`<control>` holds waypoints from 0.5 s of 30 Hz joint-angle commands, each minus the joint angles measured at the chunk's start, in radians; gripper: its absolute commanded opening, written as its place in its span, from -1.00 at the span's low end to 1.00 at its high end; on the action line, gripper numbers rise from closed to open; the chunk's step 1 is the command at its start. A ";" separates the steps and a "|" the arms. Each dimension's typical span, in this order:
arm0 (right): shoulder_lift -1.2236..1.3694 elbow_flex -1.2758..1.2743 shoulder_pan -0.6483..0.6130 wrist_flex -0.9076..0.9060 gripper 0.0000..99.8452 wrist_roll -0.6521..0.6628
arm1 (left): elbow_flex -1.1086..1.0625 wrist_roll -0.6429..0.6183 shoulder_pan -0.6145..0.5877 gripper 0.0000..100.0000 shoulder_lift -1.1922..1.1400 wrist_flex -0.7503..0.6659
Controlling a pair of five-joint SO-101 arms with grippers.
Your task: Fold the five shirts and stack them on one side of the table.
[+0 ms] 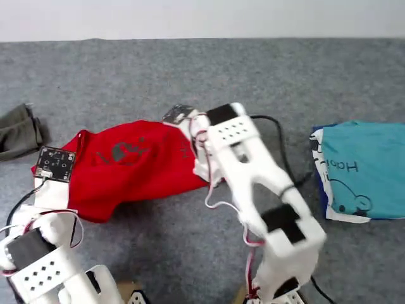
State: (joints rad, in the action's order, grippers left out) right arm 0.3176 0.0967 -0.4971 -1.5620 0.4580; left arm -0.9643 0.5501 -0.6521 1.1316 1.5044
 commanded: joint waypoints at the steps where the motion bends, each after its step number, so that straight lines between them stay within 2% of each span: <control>1: 0.117 0.138 -0.035 0.001 -0.68 -0.003 | -0.002 0.009 -0.005 -0.99 0.009 -0.021; 11: 0.395 0.385 -0.035 0.022 -0.69 -0.003 | -0.002 0.009 -0.005 -0.99 0.009 -0.021; 13: 0.423 0.433 -0.025 0.019 -0.77 -0.003 | -0.002 0.009 -0.005 -0.99 0.009 -0.021; 15: 0.430 0.491 -0.024 -0.001 -0.96 -0.002 | -0.002 0.009 -0.005 -0.99 0.009 -0.021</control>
State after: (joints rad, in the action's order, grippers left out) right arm 0.7472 0.4726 -0.5294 -1.5558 0.4549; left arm -0.9643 0.5501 -0.6521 1.1316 1.5044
